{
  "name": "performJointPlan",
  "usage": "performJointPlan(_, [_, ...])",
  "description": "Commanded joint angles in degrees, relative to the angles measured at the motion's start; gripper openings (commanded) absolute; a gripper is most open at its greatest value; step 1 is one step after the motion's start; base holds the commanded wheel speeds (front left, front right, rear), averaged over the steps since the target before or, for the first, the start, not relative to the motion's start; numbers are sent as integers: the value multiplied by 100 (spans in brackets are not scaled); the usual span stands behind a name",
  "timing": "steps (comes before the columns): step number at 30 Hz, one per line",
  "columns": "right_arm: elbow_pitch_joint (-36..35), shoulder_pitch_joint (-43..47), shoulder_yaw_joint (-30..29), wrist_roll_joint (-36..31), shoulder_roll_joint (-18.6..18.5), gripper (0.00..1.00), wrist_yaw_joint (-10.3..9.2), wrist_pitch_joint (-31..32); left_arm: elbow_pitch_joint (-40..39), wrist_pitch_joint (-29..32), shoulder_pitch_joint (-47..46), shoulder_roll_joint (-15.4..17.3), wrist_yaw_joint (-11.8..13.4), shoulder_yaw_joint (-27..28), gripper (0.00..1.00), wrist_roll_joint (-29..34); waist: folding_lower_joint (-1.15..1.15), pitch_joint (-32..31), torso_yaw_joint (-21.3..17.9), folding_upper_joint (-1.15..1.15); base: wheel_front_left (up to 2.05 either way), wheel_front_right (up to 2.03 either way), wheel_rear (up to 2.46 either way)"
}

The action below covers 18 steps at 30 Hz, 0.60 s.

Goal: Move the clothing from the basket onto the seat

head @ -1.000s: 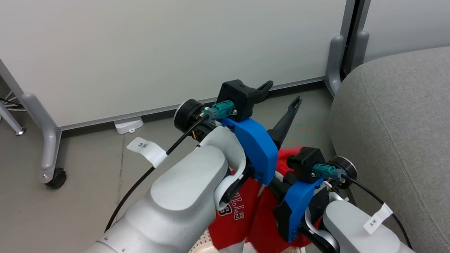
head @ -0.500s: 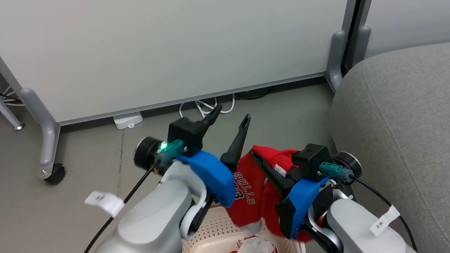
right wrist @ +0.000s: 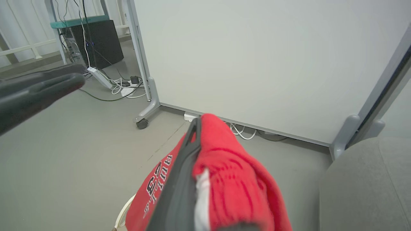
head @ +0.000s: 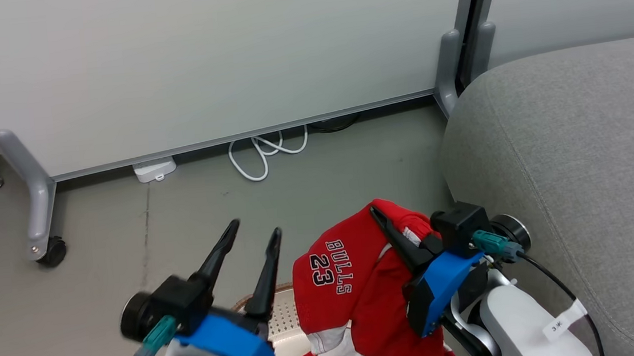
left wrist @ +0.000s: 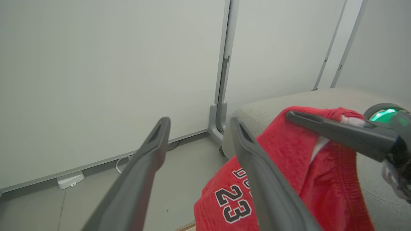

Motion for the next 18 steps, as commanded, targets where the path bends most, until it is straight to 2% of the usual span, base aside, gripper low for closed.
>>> performJointPlan(1, [-65, 78, -43, -28, -15, 0, 2, 15, -76, -27, 163, 3, -37, 129, 100, 89, 0, 4, -35, 0, 0, 0, 0])
performJointPlan(9, [-453, 472, -295, -159, -15, 0, 2, 133, -473, -26, 1310, -320, -304, 1371, 100, 735, 0, 17, -238, 0, 0, 0, 0])
performJointPlan(18, [-754, 709, -458, -138, -16, 0, 2, 210, -419, -27, 1558, -635, -661, 1880, 100, 1341, 0, 53, -683, 0, 0, 0, 0])
